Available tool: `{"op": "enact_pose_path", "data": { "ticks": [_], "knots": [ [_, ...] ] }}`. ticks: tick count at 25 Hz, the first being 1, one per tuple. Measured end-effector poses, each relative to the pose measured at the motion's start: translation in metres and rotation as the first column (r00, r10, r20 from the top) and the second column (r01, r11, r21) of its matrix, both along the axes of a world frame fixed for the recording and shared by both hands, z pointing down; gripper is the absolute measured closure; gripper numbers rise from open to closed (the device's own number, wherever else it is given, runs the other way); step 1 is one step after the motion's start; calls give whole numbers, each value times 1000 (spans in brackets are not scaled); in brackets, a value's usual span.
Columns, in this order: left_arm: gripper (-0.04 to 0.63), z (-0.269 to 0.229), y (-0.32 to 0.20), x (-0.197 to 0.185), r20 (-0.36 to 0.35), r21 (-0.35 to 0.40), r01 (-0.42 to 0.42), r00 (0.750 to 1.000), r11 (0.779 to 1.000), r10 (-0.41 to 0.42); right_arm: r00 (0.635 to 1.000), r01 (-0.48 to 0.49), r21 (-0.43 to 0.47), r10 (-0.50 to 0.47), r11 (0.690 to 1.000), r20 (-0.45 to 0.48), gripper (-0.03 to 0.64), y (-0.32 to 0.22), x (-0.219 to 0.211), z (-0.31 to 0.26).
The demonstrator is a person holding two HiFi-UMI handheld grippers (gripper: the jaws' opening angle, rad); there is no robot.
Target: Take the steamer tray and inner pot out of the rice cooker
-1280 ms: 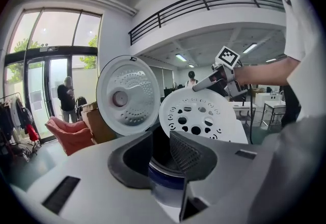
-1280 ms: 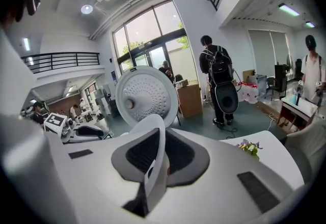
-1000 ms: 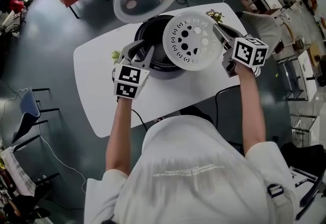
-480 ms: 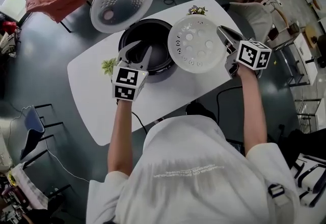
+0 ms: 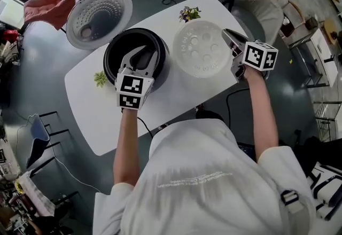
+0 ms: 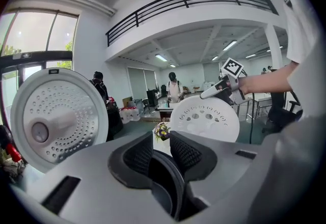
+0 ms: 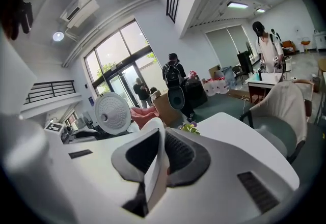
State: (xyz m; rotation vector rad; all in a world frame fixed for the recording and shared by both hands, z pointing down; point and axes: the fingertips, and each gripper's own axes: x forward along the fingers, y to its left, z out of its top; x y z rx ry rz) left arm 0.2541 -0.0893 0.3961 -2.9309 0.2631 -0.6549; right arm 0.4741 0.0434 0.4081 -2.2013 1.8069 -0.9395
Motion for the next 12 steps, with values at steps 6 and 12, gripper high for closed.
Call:
{"op": "enact_pose_path", "data": {
  "ticks": [6, 12],
  "knots": [
    [480, 14, 17, 31, 32, -15, 59, 998, 998, -59, 998, 21, -31, -20, 999, 59, 560, 5, 38, 38],
    [489, 29, 36, 70, 22, -66, 87, 996, 994, -86, 992, 87, -46, -82, 995, 100, 560, -1, 63, 70]
  ]
}}
